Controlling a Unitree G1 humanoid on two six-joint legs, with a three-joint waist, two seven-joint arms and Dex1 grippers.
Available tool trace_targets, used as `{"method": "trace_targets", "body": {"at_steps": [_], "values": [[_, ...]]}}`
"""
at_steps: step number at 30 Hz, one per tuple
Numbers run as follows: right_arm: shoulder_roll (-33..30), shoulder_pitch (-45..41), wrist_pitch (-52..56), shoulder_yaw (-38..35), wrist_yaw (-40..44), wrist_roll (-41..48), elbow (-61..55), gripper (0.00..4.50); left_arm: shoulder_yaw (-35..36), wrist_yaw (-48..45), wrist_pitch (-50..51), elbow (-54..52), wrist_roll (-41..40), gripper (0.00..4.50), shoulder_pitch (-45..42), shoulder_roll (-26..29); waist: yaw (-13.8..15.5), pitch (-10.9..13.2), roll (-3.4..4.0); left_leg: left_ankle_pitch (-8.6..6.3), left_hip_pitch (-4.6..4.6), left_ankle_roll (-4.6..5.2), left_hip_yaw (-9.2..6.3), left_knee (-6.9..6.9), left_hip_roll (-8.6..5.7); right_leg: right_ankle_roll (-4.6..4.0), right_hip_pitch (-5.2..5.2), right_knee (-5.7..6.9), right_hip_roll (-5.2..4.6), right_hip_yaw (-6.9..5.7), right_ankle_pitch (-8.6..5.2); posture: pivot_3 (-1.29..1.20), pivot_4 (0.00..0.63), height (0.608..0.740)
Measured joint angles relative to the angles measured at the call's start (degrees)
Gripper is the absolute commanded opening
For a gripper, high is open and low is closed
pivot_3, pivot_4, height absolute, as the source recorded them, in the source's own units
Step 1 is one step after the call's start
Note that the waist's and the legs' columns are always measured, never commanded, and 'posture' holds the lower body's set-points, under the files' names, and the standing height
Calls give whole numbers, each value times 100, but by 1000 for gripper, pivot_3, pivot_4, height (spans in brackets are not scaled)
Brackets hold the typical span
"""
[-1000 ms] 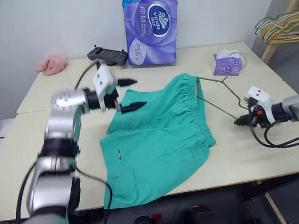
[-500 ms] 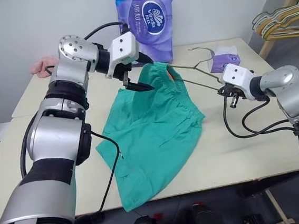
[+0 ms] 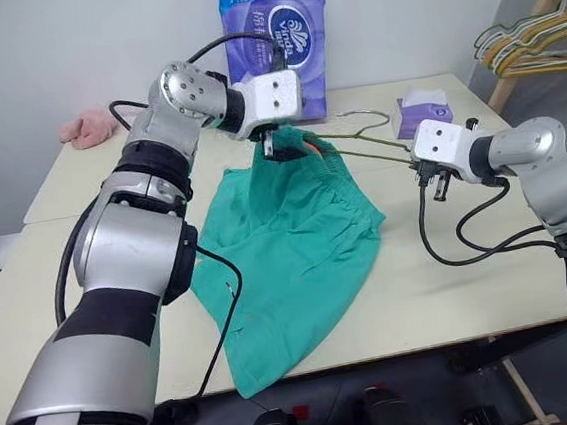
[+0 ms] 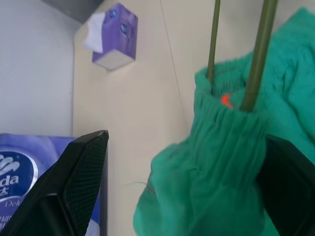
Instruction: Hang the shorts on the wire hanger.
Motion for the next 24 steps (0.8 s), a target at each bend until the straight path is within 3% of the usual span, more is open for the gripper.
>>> {"method": "trace_targets", "body": {"at_steps": [9, 12, 24], "values": [[73, -98, -92, 0, -17, -324, -168, 0, -246, 149, 52, 159, 491, 4491, 194, 21, -40, -1, 1, 0, -1, -1, 0, 0, 1, 0, 0, 0, -1, -1, 0, -96, 19, 740], [159, -101, -58, 0, -16, -437, -303, 0, -253, 332, 54, 159, 606, 3941, 195, -1, -45, -1, 1, 0, -1, -1, -1, 1, 1, 0, 0, 2, -1, 0, 0, -101, 18, 740], [203, -102, 219, -1, 39, -492, -598, 0, -197, 342, 158, 163, 615, 76, 195, -26, -62, -2, 2, 1, -1, -2, 0, 1, 0, 0, 0, 3, -1, -1, 0, -115, 18, 740]]}}
